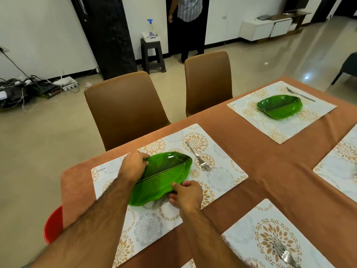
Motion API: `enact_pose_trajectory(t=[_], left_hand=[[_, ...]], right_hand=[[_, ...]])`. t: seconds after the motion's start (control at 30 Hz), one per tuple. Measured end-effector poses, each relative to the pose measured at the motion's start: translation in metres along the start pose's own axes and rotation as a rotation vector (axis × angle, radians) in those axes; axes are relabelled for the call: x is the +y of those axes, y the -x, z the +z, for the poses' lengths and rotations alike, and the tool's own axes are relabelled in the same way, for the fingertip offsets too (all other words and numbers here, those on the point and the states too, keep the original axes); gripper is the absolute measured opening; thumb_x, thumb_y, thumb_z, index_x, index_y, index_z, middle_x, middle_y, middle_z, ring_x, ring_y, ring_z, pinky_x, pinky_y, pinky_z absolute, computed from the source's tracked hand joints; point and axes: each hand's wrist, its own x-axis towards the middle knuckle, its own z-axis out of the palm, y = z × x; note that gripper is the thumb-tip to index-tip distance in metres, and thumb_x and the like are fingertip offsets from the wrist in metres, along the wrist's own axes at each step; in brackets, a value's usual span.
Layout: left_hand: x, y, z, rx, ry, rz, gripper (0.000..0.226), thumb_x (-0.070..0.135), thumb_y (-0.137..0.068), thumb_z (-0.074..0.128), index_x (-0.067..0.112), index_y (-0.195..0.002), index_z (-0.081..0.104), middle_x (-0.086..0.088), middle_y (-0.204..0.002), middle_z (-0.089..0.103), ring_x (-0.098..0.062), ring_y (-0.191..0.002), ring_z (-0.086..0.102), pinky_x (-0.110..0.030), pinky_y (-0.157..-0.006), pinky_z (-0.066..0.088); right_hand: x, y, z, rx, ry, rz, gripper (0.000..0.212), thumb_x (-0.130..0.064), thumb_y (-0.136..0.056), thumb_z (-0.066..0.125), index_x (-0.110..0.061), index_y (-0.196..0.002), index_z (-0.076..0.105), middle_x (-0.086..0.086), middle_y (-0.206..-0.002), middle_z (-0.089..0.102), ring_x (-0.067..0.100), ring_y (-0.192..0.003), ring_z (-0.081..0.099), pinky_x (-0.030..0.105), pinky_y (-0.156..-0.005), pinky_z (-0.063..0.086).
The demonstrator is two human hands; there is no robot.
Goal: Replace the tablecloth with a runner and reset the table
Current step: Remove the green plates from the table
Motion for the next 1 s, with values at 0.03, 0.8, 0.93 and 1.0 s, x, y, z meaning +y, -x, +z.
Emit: enact_pose_trajectory(t=[0.03, 0.8, 0.93, 1.0], left_hand=[[0.000, -0.001, 0.001, -0.009, 0.006, -0.007, 0.034, 0.012, -0.091, 0.064, 0.015, -0.125, 0.067, -0.007, -0.123, 0.068, -0.026, -0.110, 0.063, -0.036, -0.099, 0.048], [0.115, 0.203, -0.013, -0.347, 0.896, -0.332, 0.022, 0.026, -0.101, 0.053, 0.012, -0.097, 0.069, -0.015, -0.093, 0.074, -0.030, -0.082, 0.072, -0.047, -0.080, 0.058], [0.158, 0.262, -0.021, -0.298, 0.942, -0.305, 0.023, 0.026, -0.101, 0.051, 0.009, -0.106, 0.066, -0.016, -0.098, 0.074, -0.034, -0.091, 0.072, -0.055, -0.085, 0.056], [0.184, 0.300, -0.028, -0.279, 0.959, -0.299, 0.021, 0.024, -0.102, 0.050, 0.009, -0.106, 0.065, -0.016, -0.099, 0.073, -0.033, -0.091, 0.071, -0.054, -0.085, 0.056]], right_hand=[[0.001, 0.000, 0.001, 0.000, 0.005, -0.003, 0.017, -0.010, -0.088, 0.070, -0.010, -0.090, 0.053, 0.014, -0.075, 0.067, 0.024, -0.057, 0.067, 0.038, -0.059, 0.061], [-0.021, 0.108, -0.164, -0.013, 0.108, -0.243, 0.015, -0.008, -0.084, 0.064, -0.019, -0.087, 0.073, 0.008, -0.080, 0.073, 0.025, -0.070, 0.069, 0.043, -0.066, 0.061], [-0.028, 0.163, -0.221, -0.059, 0.066, -0.251, 0.022, 0.003, -0.086, 0.063, -0.013, -0.100, 0.068, 0.013, -0.089, 0.072, 0.024, -0.070, 0.068, 0.036, -0.062, 0.058], [-0.028, 0.195, -0.255, -0.092, 0.064, -0.266, 0.025, 0.005, -0.086, 0.062, -0.007, -0.107, 0.067, 0.015, -0.088, 0.071, 0.023, -0.066, 0.066, 0.033, -0.058, 0.056]])
